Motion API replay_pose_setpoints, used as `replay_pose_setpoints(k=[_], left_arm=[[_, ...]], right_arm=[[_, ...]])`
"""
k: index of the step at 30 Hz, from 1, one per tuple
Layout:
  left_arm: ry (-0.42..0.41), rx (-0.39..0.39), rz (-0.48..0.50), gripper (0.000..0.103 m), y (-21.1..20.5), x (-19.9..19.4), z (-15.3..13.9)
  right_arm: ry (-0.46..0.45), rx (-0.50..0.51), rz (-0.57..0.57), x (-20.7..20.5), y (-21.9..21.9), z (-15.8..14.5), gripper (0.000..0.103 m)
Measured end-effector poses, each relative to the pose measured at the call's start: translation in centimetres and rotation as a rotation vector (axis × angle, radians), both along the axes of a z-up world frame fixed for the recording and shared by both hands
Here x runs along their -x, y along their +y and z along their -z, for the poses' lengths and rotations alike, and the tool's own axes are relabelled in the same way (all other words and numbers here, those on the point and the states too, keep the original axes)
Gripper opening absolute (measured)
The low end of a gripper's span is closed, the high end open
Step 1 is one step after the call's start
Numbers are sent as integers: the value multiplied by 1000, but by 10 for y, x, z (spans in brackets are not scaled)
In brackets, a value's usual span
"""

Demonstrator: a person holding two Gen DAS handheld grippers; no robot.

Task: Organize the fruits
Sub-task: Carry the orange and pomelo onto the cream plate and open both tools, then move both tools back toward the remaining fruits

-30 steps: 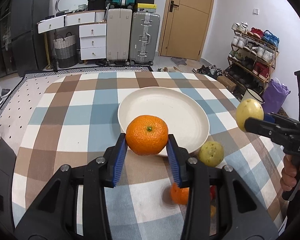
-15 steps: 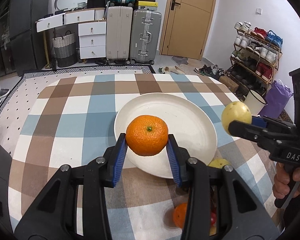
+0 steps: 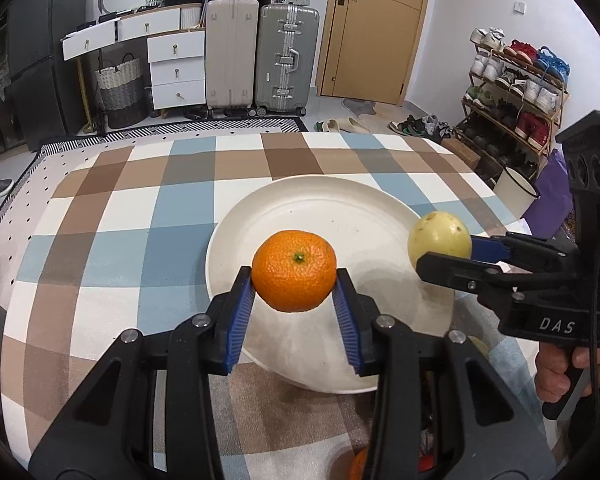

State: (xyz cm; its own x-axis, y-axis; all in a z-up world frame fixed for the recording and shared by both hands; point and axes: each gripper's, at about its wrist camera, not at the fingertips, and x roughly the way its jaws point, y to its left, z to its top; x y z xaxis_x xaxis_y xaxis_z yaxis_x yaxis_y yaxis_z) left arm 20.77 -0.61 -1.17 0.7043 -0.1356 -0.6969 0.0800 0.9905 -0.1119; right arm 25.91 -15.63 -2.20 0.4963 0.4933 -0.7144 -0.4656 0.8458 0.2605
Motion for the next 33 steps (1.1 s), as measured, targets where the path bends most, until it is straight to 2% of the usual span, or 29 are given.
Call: replay_pose_setpoints(k=[4,12,13,15,17,19,21,23,25,30,33], left_arm=[[13,-31,-8,37,-4,-7,9],[50,-28,6,37,-10,-14,23],[45,-27,8,37,-11,-12,23],[48,-24,7,38,-10,-10,21],[47,-12,4,44,-7,-4,17],[30,-4,-5,72,-5,5,9],[-6,-6,-14,84,-3,18,-1],[-32,4,-10,87,-1,32,-10],[-42,8,-26,102,1,45,-18],[-76,8,-39,102,6,76,-29],[-80,-10,-46,102,7,91,-32]], right_arm=[[4,13,5,-6,2,7,50],[18,41,16,-12,5,14,52],[14,45,19,-10,5,12,54],[-10,51,31,-5,3,5,69],[-45,50,44,2,-2,-5,76],[-68,39,58,13,-10,-16,85],[-96,18,76,26,-19,-27,95],[-114,-1,92,38,-27,-35,101],[-134,-27,113,52,-36,-42,103],[-113,-82,142,73,-51,-46,103],[-102,-75,142,85,-54,-46,103]])
